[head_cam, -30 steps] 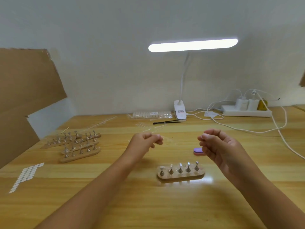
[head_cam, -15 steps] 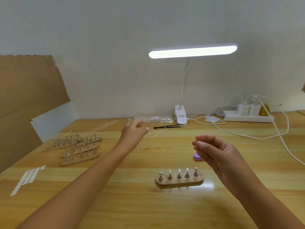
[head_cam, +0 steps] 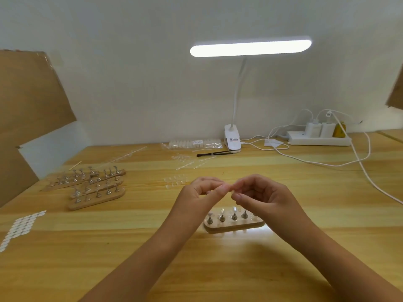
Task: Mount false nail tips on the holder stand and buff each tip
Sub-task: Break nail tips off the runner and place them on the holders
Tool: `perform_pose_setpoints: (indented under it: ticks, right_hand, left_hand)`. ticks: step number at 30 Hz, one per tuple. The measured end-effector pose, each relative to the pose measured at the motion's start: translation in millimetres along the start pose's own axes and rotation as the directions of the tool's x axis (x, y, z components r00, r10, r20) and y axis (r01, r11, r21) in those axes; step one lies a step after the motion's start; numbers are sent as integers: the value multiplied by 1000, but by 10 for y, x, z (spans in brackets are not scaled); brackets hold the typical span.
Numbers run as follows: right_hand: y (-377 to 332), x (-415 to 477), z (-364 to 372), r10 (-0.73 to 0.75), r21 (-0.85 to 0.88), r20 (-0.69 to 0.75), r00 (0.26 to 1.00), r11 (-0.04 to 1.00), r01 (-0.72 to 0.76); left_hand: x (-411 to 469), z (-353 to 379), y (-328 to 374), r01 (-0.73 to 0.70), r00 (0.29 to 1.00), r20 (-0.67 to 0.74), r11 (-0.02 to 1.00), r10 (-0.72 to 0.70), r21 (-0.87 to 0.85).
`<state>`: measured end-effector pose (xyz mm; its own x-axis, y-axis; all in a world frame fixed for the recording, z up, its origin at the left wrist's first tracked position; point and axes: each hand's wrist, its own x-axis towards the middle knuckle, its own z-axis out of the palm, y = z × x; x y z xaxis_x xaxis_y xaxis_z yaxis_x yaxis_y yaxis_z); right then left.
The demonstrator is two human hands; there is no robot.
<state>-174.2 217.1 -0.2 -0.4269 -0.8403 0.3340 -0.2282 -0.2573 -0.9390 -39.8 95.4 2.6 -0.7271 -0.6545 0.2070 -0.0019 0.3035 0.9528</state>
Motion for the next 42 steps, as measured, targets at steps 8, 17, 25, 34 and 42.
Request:
perform_pose_setpoints:
  ticks: [8, 17, 25, 34, 42]
  right_hand:
    - [32, 2, 13, -32, -21, -1, 999, 999, 32]
    - [70, -7, 3, -125, -133, 15, 992, 983, 126]
    - [44, -15, -16, -295, -371, 25, 955, 885, 283]
    - [-38, 71, -457, -152, -656, 54, 987, 740, 150]
    - [47, 64, -547, 79, -724, 112, 991, 689, 27]
  left_hand:
    - [-48, 13, -5, 48, 997, 57, 999, -48, -1]
    - [-28, 2, -21, 113, 991, 75, 990, -107, -85]
    - [-42, 23, 4, 28, 999, 25, 995, -26, -100]
    - [0, 25, -125, -127, 992, 45, 929, 118, 348]
    - [2, 72, -265, -106, 978, 210, 824, -16, 557]
